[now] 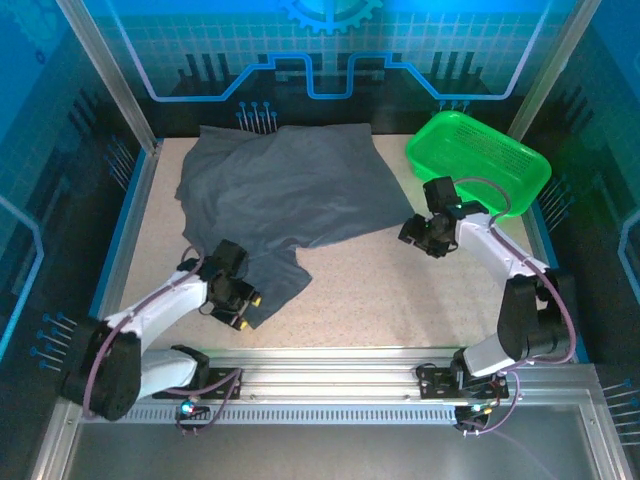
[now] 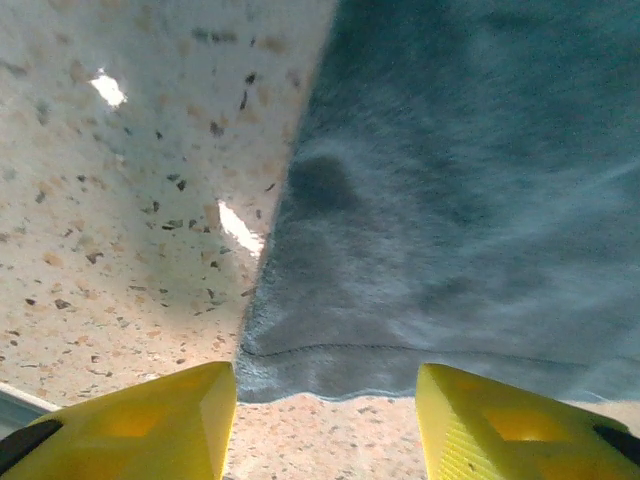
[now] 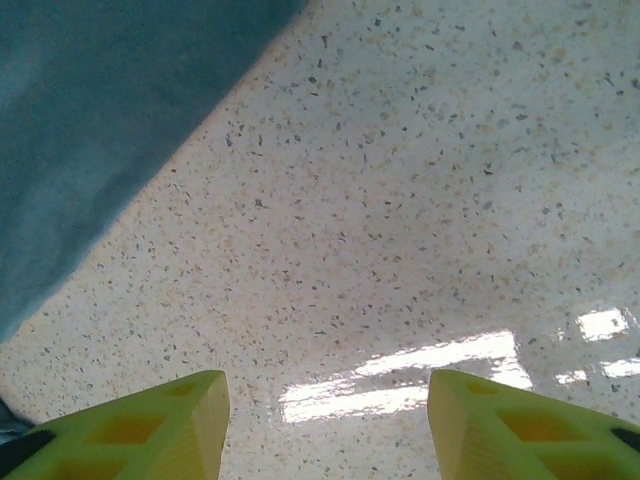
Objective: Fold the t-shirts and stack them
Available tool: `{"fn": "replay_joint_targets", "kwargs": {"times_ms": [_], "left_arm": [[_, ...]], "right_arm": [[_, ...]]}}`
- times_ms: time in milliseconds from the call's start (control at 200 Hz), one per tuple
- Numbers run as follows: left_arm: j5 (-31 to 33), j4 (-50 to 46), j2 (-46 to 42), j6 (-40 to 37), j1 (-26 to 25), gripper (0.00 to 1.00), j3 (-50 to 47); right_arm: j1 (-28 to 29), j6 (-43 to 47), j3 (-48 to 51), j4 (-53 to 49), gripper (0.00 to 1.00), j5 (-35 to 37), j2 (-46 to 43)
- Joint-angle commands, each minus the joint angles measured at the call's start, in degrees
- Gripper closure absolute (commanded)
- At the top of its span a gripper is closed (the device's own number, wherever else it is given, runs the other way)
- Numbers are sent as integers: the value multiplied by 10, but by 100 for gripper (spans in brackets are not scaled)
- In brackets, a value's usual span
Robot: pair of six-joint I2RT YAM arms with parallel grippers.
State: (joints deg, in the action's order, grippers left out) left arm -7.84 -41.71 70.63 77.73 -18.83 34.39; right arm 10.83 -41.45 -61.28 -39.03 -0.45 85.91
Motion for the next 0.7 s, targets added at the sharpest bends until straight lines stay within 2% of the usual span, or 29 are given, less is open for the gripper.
{"fn": "replay_joint_targets", "kwargs": {"times_ms": [0,65,125,185,265,430,600,695], "left_arm": [[20,-5,48,24,-19,49,26],[19,21,77,25,-19,52,21],[20,41,108,20,-19,61,22],[32,42,130,11,-18,75,31],[73,1,119,-6,-18,100,52],[156,-133,-5,-35,-5,100,56],[168,-215,-148,-76,86,100,17],[162,-221,-181,-98,130,100,12]], "right_arm": [[4,13,-26,-3,45,-7,4],[3,14,-29,-1,45,-7,5],[2,15,-31,-2,45,-4,9],[-1,13,-30,-1,45,-2,10],[-8,7,-28,0,46,0,13],[-24,-24,-19,3,46,25,17],[-37,-49,-38,18,45,42,64],[-36,-54,-67,25,46,41,111]]}}
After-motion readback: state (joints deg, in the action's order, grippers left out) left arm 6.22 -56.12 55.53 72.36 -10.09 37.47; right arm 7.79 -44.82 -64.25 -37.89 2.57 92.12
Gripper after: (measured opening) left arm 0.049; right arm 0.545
